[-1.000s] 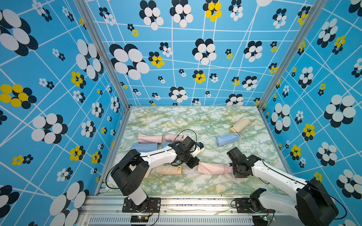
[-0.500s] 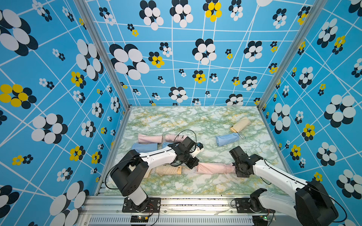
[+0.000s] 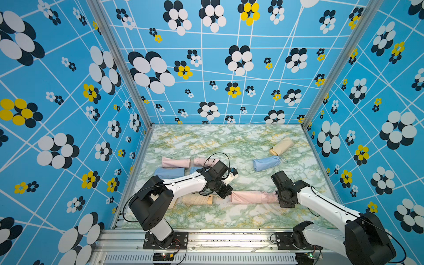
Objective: Take umbrellas out of sleeves
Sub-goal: Take out the umbrella from the umbrella sleeve.
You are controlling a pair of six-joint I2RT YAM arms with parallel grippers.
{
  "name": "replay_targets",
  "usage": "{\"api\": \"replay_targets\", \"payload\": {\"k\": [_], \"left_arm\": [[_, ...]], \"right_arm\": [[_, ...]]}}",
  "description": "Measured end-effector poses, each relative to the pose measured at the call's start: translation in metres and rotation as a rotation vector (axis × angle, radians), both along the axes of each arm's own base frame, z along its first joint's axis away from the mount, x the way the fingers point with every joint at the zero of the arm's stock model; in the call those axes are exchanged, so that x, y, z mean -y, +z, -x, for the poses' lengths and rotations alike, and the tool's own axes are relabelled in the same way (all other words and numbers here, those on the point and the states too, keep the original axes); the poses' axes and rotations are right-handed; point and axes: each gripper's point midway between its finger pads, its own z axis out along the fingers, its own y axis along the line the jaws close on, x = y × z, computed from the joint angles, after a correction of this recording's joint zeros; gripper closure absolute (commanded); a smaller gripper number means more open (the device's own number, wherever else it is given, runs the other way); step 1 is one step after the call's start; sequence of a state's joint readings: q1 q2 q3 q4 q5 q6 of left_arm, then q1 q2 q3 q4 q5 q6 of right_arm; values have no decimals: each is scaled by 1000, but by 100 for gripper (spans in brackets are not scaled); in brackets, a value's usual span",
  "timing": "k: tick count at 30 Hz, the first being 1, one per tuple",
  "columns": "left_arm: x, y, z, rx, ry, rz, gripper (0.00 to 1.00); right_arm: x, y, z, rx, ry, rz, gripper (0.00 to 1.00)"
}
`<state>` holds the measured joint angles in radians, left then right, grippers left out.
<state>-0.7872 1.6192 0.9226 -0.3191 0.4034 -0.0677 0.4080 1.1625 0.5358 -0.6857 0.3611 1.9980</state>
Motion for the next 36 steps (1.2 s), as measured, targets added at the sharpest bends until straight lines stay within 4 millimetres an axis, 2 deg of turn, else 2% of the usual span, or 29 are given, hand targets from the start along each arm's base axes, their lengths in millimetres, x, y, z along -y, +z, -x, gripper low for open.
{"api": "replay_targets", "payload": {"k": [22, 36], "left_arm": [[-11, -8, 10, -32, -6, -39, 100], [-13, -9, 9, -28, 0, -53, 100]], "right_arm": [[22, 1, 2, -26, -9, 53, 100], [32, 2, 4, -34, -16, 66, 100]]}}
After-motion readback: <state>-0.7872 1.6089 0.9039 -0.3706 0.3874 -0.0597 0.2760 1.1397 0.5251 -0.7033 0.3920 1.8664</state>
